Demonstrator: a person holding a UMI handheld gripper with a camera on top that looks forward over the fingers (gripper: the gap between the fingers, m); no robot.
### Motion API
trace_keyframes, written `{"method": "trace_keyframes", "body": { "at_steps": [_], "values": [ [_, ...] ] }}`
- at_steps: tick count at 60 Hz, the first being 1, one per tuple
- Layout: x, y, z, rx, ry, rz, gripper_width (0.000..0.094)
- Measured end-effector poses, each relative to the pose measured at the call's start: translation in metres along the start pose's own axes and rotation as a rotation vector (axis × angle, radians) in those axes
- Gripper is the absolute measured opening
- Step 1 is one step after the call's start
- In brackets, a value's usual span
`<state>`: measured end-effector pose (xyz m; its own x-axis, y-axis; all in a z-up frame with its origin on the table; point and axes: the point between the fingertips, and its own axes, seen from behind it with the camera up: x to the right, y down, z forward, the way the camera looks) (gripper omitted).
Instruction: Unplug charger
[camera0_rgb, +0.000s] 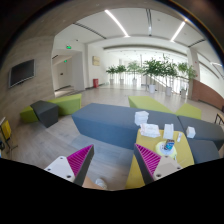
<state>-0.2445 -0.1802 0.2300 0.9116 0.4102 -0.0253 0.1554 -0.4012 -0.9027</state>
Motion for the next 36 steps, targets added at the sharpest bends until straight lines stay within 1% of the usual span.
{"method": "trace_keyframes", "body": {
  "at_steps": [5, 6, 8, 12, 13, 18, 23, 29, 31, 36],
  "values": [
    [0.007, -0.001, 0.003, 0.008, 0.001, 0.021, 0.0833],
    [0.023, 0.001, 0.009, 0.013, 0.0, 0.025, 0.0833],
    [0.03, -0.001, 0.012, 0.026, 0.01, 0.032, 0.0832],
    [0.058, 0.002, 0.019, 0.035, 0.058, 0.022, 0.0831],
    [0.076, 0.007, 0.028, 0.034, 0.068, 0.018, 0.0829],
    [0.122, 0.023, 0.046, 0.005, 0.133, 0.014, 0.0831],
    [0.171, 0.038, 0.068, -0.005, 0.205, 0.046, 0.0832],
    [0.219, 0.042, 0.089, 0.009, 0.279, 0.092, 0.0835],
    [0.236, 0.047, 0.106, 0.01, 0.301, 0.1, 0.0832],
    [0.258, 0.052, 0.12, 0.022, 0.335, 0.119, 0.083]
  ]
}}
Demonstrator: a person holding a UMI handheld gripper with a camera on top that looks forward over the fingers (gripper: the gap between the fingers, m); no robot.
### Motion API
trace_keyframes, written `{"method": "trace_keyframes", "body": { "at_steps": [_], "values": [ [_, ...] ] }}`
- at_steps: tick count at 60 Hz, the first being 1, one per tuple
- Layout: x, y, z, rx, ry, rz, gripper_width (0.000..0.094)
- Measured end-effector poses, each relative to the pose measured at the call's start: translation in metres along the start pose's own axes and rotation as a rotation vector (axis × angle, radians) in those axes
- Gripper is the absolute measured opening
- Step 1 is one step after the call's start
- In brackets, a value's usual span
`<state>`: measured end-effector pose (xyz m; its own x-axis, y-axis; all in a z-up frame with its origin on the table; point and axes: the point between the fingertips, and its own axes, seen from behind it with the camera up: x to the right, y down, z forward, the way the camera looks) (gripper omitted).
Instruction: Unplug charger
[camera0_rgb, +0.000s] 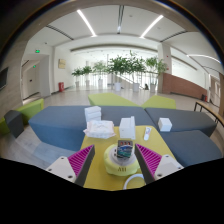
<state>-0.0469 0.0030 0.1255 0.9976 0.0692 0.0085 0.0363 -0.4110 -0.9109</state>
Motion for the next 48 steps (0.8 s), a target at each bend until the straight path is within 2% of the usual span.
{"method": "trace_keyframes", "body": {
  "at_steps": [8, 14, 18, 20, 26, 31, 38, 48],
  "values": [
    [0.025, 0.008, 0.051, 0.003, 0.052, 0.001, 0.0832],
    [0.03, 0.016, 0.089, -0.003, 0.039, 0.002, 0.0821],
    [0.037, 0.029, 0.105, -0.024, 0.044, -0.02, 0.0321],
    [0.036, 0.022, 0.106, 0.018, 0.036, -0.001, 0.0306],
    [0.035, 0.025, 0.11, 0.044, 0.038, 0.007, 0.0194],
    [0.034, 0.023, 0.11, 0.055, 0.026, 0.014, 0.016],
    [0.033, 0.015, 0.104, 0.059, 0.012, 0.015, 0.0158],
    [0.039, -0.093, 0.052, 0.253, -0.002, 0.033, 0.0158]
  ]
}}
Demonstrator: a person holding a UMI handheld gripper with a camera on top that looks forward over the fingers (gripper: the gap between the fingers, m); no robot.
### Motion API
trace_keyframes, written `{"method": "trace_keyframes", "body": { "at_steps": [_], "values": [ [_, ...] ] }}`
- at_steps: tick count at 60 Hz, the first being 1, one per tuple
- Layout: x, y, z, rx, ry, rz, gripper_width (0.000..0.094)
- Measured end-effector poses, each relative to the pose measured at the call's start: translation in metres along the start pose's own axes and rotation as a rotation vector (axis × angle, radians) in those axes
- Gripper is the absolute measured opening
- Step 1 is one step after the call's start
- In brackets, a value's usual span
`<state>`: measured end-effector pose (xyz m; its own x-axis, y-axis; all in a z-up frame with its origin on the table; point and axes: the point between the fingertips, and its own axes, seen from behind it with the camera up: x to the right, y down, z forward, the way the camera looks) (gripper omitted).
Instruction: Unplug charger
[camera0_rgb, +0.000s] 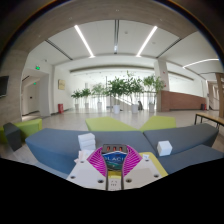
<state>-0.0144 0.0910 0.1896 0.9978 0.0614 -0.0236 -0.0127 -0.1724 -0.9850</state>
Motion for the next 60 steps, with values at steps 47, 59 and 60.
{"method": "trace_keyframes", "body": {
  "at_steps": [47, 59, 60],
  "values": [
    [0.148, 0.186, 0.016, -0.499, 0.107, -0.019, 0.0485],
    [0.136, 0.152, -0.017, -0.469, 0.078, -0.054, 0.0843],
    [0.134, 0.147, -0.023, -0.464, 0.077, -0.061, 0.0845]
  ]
}}
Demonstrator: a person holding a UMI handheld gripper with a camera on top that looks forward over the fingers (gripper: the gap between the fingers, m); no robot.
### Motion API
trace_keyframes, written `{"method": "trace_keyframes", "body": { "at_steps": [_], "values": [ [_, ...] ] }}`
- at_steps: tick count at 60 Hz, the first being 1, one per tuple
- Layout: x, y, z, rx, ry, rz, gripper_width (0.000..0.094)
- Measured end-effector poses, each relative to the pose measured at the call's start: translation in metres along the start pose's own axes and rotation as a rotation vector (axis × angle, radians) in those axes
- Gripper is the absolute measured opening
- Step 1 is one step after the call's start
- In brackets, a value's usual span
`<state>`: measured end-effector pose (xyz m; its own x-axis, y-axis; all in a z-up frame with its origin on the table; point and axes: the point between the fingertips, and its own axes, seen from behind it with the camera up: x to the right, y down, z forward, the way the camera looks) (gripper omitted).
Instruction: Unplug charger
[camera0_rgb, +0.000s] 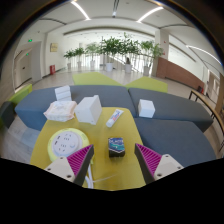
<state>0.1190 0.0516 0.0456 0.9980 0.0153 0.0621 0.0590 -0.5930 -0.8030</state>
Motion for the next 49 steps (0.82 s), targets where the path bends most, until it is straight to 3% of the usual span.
{"method": "trace_keyframes", "body": {
  "at_steps": [15, 25, 41, 49],
  "values": [
    [-0.022, -0.007, -0.145, 0.089, 0.009, -0.059, 0.0846],
    [-0.058, -0.003, -0.22, 0.15, -0.063, -0.003, 0.085],
    [-0.049, 0.022, -0.255, 0.166, -0.044, -0.046, 0.0845],
    [-0.068, 0.018, -0.269, 0.195, -0.125, -0.025, 0.0839]
  ]
}}
